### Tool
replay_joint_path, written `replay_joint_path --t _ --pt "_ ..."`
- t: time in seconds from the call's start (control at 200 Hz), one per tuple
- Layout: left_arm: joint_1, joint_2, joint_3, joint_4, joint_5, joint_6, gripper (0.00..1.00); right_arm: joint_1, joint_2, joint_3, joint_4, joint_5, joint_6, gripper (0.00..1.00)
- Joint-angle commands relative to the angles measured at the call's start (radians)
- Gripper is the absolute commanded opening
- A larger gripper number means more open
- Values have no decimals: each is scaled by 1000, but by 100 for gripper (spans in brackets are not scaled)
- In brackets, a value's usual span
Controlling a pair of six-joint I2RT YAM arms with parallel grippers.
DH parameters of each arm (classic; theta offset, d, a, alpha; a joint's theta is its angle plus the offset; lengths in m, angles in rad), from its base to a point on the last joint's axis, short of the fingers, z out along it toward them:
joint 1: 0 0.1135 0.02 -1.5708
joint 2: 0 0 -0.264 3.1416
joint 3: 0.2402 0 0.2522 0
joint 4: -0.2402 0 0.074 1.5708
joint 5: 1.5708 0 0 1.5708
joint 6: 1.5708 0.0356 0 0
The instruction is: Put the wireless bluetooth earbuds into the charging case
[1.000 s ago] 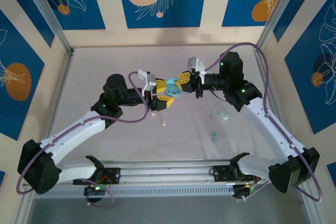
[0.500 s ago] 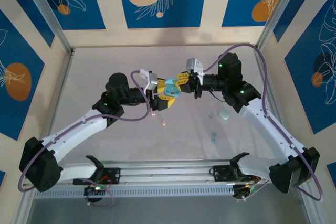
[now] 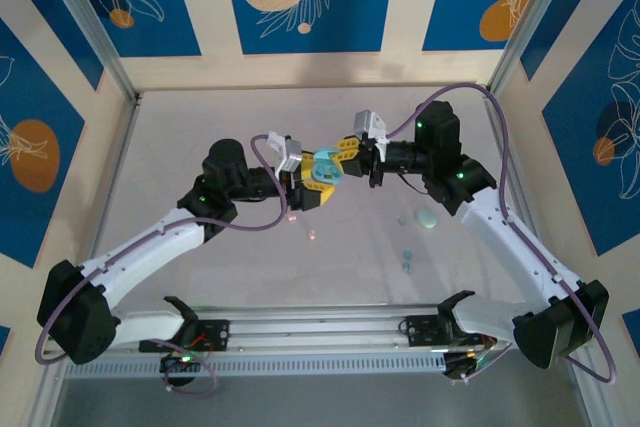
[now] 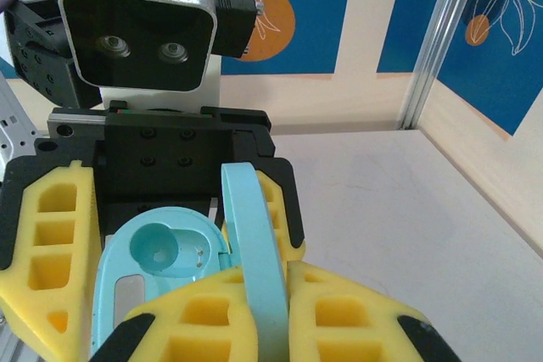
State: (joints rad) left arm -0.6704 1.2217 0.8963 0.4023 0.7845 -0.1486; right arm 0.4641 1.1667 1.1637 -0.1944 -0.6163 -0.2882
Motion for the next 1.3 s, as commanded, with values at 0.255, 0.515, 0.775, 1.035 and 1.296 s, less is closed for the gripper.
replay_joint_path --t 0.255,0.515,0.775,1.035,1.296 --pt "-12 0 33 32 9 1 49 5 -21 -18 1 0 -16 4" --pt "-12 0 30 35 10 -3 41 5 -22 -18 1 0 -19 4" --pt "-12 -3 27 18 11 14 44 5 -27 -21 9 -2 -6 4" --pt "-13 -3 29 14 13 21 37 4 -26 -19 9 -1 9 8" --pt "-14 -12 18 23 -2 25 28 1 -30 -13 -7 10 28 25"
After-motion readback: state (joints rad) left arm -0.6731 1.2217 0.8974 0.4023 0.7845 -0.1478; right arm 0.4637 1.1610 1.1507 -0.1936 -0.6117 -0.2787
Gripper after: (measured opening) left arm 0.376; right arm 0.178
